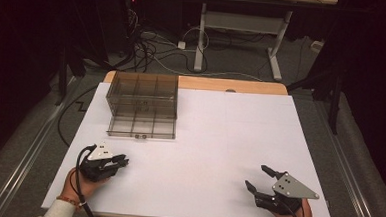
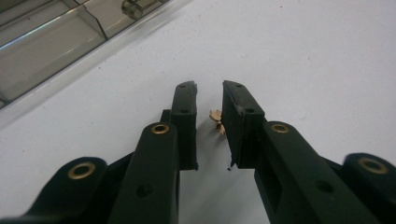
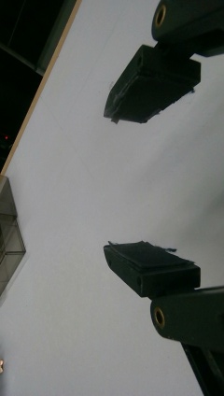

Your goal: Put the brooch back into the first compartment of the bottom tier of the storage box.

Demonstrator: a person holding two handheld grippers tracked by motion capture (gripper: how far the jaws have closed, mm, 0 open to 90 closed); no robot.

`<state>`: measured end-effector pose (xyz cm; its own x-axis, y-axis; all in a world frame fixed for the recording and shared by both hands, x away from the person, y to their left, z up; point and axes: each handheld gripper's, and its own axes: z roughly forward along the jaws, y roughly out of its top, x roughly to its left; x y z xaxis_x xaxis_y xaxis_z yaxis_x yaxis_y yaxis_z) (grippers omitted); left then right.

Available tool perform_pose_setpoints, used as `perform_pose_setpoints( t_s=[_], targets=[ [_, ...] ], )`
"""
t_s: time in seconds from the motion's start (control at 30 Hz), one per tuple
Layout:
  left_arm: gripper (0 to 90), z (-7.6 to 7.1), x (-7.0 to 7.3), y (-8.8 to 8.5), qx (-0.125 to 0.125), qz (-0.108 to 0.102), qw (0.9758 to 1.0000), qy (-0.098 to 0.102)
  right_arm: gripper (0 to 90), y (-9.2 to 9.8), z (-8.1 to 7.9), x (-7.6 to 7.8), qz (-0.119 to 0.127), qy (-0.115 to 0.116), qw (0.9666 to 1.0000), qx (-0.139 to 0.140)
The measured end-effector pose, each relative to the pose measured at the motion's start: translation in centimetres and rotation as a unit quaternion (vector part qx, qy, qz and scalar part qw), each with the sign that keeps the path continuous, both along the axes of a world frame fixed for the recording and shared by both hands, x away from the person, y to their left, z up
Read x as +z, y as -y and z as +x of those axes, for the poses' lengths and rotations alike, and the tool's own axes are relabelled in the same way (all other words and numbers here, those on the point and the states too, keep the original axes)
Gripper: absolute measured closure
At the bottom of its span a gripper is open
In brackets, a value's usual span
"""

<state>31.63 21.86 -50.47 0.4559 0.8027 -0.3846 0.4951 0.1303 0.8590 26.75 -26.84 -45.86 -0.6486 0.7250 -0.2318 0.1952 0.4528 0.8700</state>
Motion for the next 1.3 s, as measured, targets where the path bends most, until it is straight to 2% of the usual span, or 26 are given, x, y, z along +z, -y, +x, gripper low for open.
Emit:
perform_pose_setpoints(
  t_s=[0.17,0.23,0.37,0.5,0.53,0.63,0.83,1.13,1.3],
  targets=[
    [74.4,-0.5,0.8,-0.2,-0.001,-0.020,0.9997,0.011,29.4,0.1,0.0,0.0,0.001,0.000,1.0000,0.000],
    [74.5,-0.7,0.5,0.1,-0.011,-0.012,0.9998,0.007,29.4,0.1,0.0,0.0,-0.001,0.001,1.0000,0.001],
    [75.1,-0.6,-0.1,0.3,-0.012,-0.004,0.9999,-0.003,29.4,0.0,0.0,0.0,-0.001,0.001,1.0000,0.002],
    [78.0,-0.5,-0.3,0.3,-0.008,-0.002,1.0000,-0.004,29.5,0.0,0.0,0.0,-0.003,0.001,1.0000,0.002],
    [82.2,-0.4,-0.3,0.3,-0.005,-0.003,1.0000,-0.004,29.6,0.0,0.0,0.0,-0.002,0.001,1.0000,0.001],
    [87.0,-0.4,-0.4,0.4,-0.002,0.005,1.0000,-0.004,29.7,0.0,0.0,0.0,-0.003,0.001,1.0000,0.002],
    [87.1,-0.4,-0.5,0.4,-0.005,0.008,1.0000,-0.002,29.8,0.1,0.0,0.0,-0.002,0.001,1.0000,0.001],
    [88.0,-0.4,0.2,0.3,-0.006,-0.001,0.9998,0.019,29.9,0.0,-0.1,0.1,-0.002,0.004,1.0000,0.002],
    [88.0,-0.1,0.8,0.1,0.002,-0.007,0.9995,0.031,29.9,0.1,-0.1,0.1,-0.001,0.004,1.0000,0.000]
  ],
)
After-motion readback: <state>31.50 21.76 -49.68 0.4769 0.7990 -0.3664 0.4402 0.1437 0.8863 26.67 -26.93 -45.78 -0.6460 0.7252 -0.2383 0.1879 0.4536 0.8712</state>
